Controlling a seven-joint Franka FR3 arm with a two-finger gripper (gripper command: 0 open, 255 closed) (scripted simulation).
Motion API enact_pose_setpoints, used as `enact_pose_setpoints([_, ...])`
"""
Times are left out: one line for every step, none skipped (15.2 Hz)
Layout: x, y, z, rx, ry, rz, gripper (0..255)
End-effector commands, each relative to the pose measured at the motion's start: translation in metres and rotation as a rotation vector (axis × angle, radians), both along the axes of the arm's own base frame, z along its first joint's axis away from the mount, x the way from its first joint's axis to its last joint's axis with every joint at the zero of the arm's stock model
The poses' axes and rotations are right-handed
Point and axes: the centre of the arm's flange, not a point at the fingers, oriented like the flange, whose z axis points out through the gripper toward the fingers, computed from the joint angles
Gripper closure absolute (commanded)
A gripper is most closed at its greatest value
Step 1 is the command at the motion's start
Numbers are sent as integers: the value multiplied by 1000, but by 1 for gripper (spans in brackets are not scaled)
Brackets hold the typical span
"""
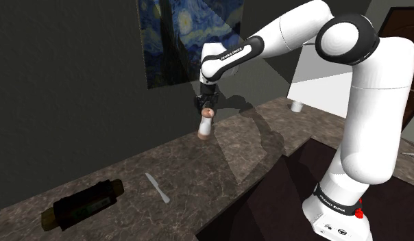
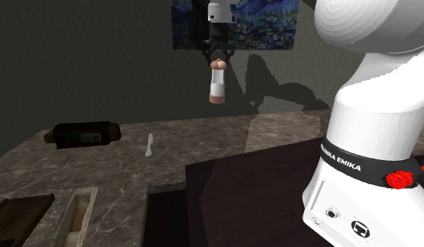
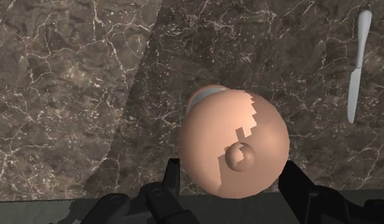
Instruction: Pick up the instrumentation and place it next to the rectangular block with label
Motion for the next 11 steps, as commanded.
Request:
enact_pose_setpoints([0,0,11,0,0,0,255])
enact_pose_setpoints([0,0,16,0,0,0,255])
enact_pose_setpoints([0,0,22,0,0,0,255])
enact_pose_setpoints([0,0,27,0,0,0,255])
enact_pose_setpoints([0,0,32,0,0,0,255])
enact_pose_setpoints([0,0,38,0,0,0,255])
enact_pose_setpoints([0,0,43,0,0,0,255])
enact_pose_setpoints([0,0,48,0,0,0,255])
enact_pose_setpoints([0,0,53,0,0,0,255])
enact_pose_setpoints([0,0,59,0,0,0,255])
enact_pose_setpoints([0,0,64,0,0,0,255])
